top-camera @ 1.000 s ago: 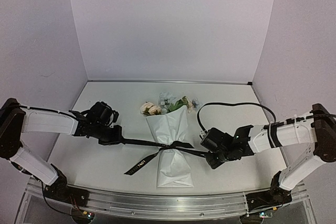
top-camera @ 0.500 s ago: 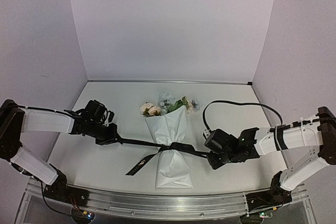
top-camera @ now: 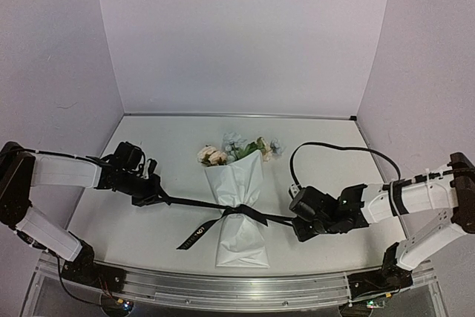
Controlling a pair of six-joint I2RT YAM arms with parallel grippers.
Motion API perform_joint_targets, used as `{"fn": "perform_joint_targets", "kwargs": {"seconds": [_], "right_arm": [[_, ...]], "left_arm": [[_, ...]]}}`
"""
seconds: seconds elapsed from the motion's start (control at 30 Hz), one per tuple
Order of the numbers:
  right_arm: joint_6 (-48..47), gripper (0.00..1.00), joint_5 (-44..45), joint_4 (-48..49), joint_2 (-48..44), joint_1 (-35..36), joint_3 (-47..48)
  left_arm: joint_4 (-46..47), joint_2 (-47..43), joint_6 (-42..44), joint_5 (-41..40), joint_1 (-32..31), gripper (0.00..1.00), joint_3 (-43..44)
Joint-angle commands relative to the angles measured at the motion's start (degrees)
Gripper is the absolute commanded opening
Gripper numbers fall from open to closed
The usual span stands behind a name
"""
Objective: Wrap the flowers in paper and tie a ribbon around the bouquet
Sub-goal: Tie the half-tied ribbon around the folded bouquet.
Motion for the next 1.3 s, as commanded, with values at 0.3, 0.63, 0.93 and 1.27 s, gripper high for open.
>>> {"fn": "perform_joint_targets", "kwargs": {"seconds": [0.3, 0.63, 0.93, 1.27], "right_arm": [[4.09, 0.00, 8.68, -18.14, -0.22, 1.99, -2.83], [0.40, 0.19, -3.78, -15.40, 1.94, 3.33, 3.83], [-4.27, 0.54, -7.02, -21.90, -2.91, 3.29, 10.40], [-6.69, 0.65, -8.68, -29.93, -4.79, 2.47, 17.61]], "left_arm": [[-3.02, -1.07, 2.63, -9.84, 6.02, 0.00, -0.44], [-1.14, -2.88, 7.33, -2.14, 4.83, 0.00, 2.63], [-3.41, -4.81, 9.05, -4.94, 1.03, 0.49, 6.38], [-6.09, -6.71, 7.09, -8.78, -10.66, 0.67, 10.36]]}}
